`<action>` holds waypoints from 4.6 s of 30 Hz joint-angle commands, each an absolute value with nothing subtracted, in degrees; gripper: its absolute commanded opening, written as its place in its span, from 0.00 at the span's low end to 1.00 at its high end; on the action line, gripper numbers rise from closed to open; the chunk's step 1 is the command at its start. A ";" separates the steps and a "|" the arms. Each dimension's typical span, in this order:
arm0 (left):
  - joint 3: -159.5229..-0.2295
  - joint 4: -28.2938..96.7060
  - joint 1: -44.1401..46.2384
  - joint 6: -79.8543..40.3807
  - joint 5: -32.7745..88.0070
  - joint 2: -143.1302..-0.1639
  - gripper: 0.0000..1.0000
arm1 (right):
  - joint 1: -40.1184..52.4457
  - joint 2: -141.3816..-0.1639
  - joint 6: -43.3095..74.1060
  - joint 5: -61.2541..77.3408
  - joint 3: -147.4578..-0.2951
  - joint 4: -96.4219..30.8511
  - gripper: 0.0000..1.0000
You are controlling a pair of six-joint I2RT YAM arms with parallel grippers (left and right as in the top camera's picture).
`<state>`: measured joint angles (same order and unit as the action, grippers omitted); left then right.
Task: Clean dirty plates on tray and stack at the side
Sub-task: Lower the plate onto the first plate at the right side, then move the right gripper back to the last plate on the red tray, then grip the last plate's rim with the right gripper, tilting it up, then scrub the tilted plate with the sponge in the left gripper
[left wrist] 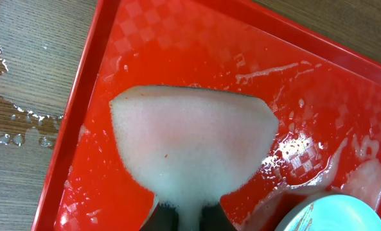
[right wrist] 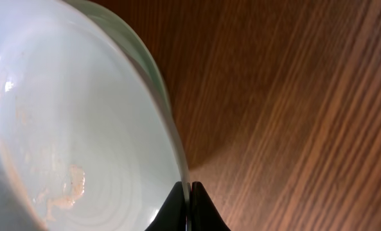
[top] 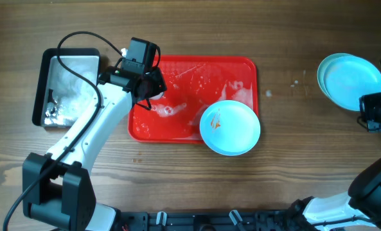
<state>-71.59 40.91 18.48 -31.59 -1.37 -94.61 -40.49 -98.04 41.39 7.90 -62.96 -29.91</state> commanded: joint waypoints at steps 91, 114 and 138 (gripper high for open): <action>-72.34 42.65 13.98 -27.18 -0.23 -94.83 0.04 | 21.30 -105.69 32.21 14.04 -66.61 -33.89 0.47; -72.34 44.18 14.02 -27.29 0.67 -94.83 0.04 | 21.98 -111.18 54.15 11.11 -63.59 -29.36 0.04; -68.66 30.81 24.67 -1.50 18.65 -106.43 0.04 | 29.95 -111.18 31.66 21.54 -65.25 -26.61 0.04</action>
<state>-69.47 31.64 21.26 -9.28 15.29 -104.33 29.32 -110.04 32.88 19.70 -64.69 -26.68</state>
